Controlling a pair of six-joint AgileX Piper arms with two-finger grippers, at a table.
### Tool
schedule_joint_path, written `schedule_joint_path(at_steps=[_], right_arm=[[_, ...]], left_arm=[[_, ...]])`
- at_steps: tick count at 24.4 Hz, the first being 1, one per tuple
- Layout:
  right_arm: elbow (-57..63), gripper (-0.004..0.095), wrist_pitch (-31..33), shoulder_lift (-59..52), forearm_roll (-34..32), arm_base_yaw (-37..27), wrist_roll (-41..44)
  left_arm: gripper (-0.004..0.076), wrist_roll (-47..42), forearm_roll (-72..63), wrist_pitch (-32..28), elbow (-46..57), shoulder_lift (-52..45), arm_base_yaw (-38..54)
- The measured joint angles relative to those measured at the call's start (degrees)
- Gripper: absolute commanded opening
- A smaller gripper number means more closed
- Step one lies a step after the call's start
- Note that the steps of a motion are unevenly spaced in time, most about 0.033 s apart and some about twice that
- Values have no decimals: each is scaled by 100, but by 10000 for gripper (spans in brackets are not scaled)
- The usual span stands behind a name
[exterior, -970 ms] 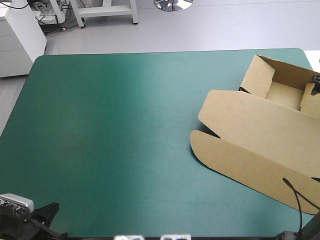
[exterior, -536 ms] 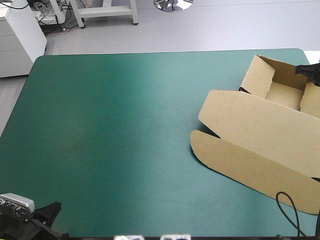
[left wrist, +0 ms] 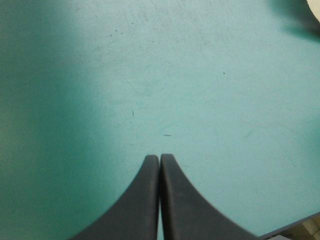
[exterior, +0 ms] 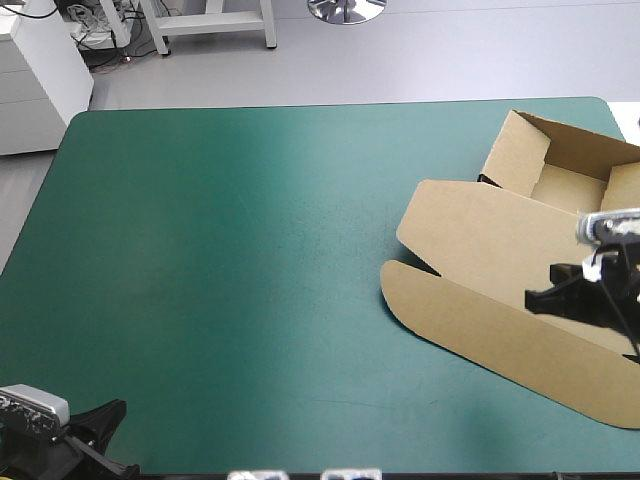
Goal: Fold the box
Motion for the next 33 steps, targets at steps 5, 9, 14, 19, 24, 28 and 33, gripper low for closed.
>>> schedule_joint_path(at_steps=[5,9,14,19,24,28,33], right_arm=[[1631,-19,-388,-1609,608,0,-696],[2515,-17,-574,-2501,944,0,-1238],[3139,-17,-896,-3102,1014,80,-1324],[3420,-17,-1138,-3253,1034,608,-1324],[3468,-17,-1233,-3436,825,1279,-1326],[3474,-17,-1335,-3756,365,1496,-1101],[3572,-17,-1540,-4429,-377,1522,-553]], left_arm=[[-10,4,0,-42,0,0,0],[-10,66,0,-42,0,0,0],[-10,107,-5,-42,0,0,0],[-10,107,-5,-42,0,0,0],[-10,114,-5,-42,0,0,0],[-10,146,-5,-42,0,0,0],[-10,191,-5,-48,0,0,0]])
